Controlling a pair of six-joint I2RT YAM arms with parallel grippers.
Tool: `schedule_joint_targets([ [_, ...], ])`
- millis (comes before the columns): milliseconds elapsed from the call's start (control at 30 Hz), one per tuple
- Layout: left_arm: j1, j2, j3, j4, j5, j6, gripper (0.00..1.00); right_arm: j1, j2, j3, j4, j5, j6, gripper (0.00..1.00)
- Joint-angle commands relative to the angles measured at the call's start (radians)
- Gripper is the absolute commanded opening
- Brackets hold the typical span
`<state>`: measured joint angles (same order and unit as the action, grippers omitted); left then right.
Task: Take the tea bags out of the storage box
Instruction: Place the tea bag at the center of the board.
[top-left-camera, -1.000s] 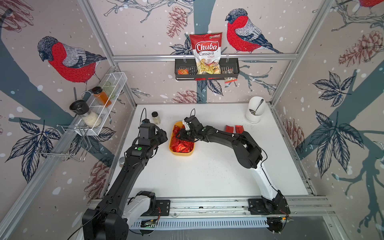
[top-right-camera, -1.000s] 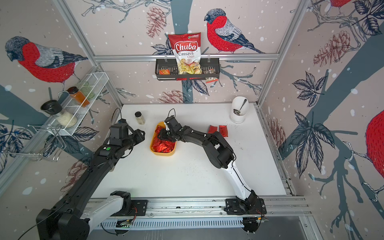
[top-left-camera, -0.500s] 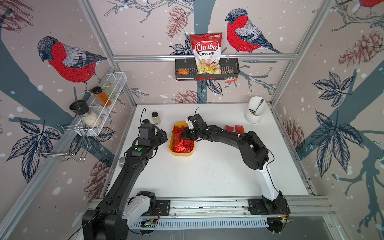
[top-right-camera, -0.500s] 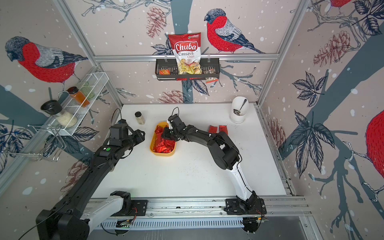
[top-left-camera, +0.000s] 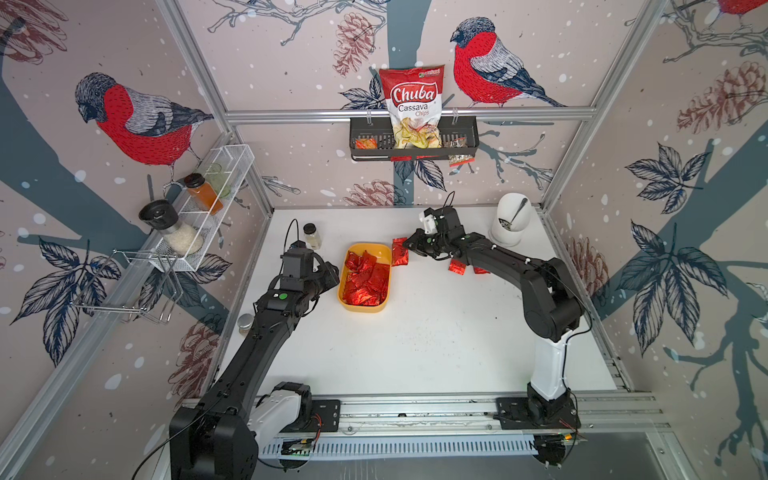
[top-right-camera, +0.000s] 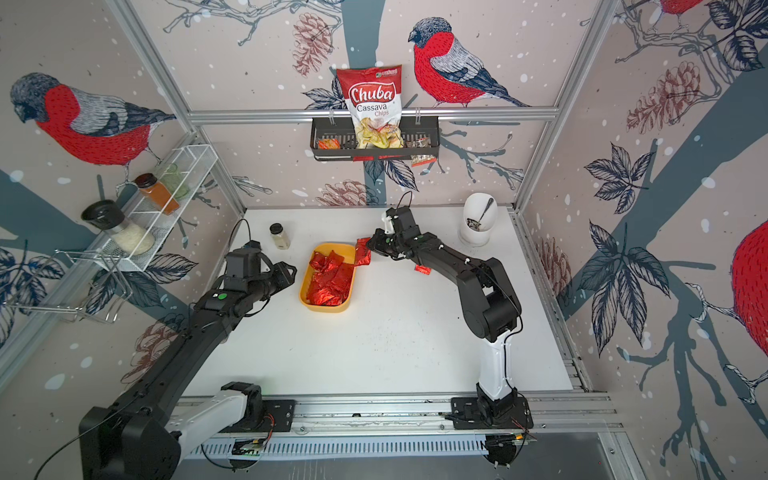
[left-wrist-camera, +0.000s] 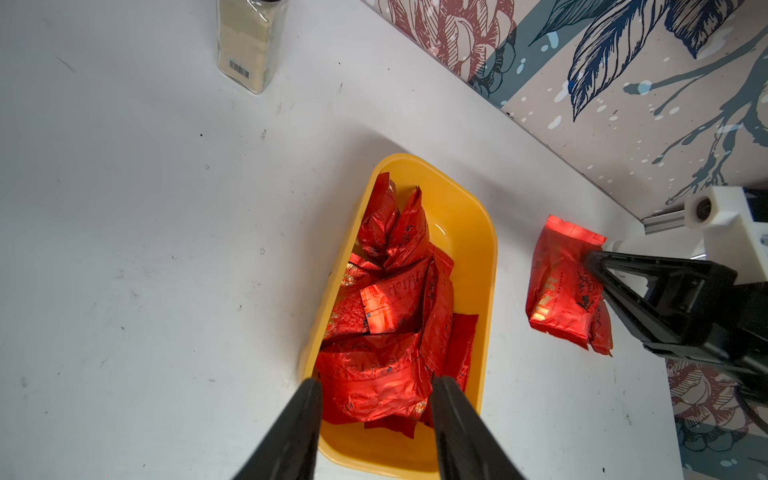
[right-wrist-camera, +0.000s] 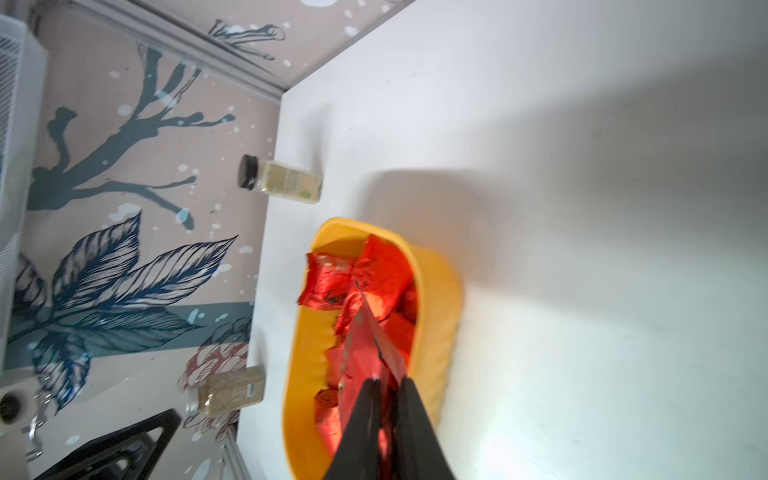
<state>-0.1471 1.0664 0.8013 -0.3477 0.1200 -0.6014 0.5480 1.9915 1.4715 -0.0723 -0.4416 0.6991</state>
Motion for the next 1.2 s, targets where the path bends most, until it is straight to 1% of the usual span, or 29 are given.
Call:
schedule_joint_targets([
  [0, 0.001, 0.013, -0.015, 0.039, 0.031, 0.002, 0.48, -0.029, 0.031, 0.002, -0.026, 0.006, -0.077, 0.14],
  [267, -0.022, 0.066, -0.031, 0.067, 0.049, -0.005, 0.48, -0.055, 0.189, 0.077, -0.025, 0.005, -0.086, 0.14],
  [467, -0.053, 0.129, -0.027, 0.094, 0.052, -0.003, 0.48, -0.075, 0.239, 0.118, -0.04, 0.013, -0.09, 0.14],
  [567, -0.073, 0.178, -0.01, 0.106, 0.047, 0.003, 0.48, -0.086, 0.243, 0.109, -0.044, 0.018, -0.095, 0.19],
  [633, -0.086, 0.216, 0.011, 0.11, 0.044, 0.012, 0.48, -0.092, 0.242, 0.103, -0.05, 0.023, -0.103, 0.28],
  [733, -0.107, 0.276, 0.065, 0.096, 0.025, 0.036, 0.48, -0.095, 0.225, 0.094, -0.064, 0.042, -0.121, 0.44],
  [833, -0.122, 0.344, 0.139, 0.068, 0.002, 0.083, 0.48, -0.096, 0.187, 0.08, -0.074, 0.062, -0.138, 0.52],
  [900, -0.13, 0.399, 0.191, 0.038, -0.016, 0.124, 0.48, -0.096, 0.154, 0.07, -0.084, 0.081, -0.149, 0.54],
  [933, -0.134, 0.432, 0.242, 0.016, -0.025, 0.148, 0.47, -0.096, 0.133, 0.062, -0.087, 0.092, -0.154, 0.55],
  [1033, -0.145, 0.531, 0.349, -0.046, -0.056, 0.21, 0.42, -0.094, 0.067, 0.033, -0.099, 0.116, -0.166, 0.56],
  [1167, -0.162, 0.648, 0.464, -0.092, -0.095, 0.262, 0.37, -0.084, -0.036, -0.022, -0.101, 0.143, -0.18, 0.56],
])
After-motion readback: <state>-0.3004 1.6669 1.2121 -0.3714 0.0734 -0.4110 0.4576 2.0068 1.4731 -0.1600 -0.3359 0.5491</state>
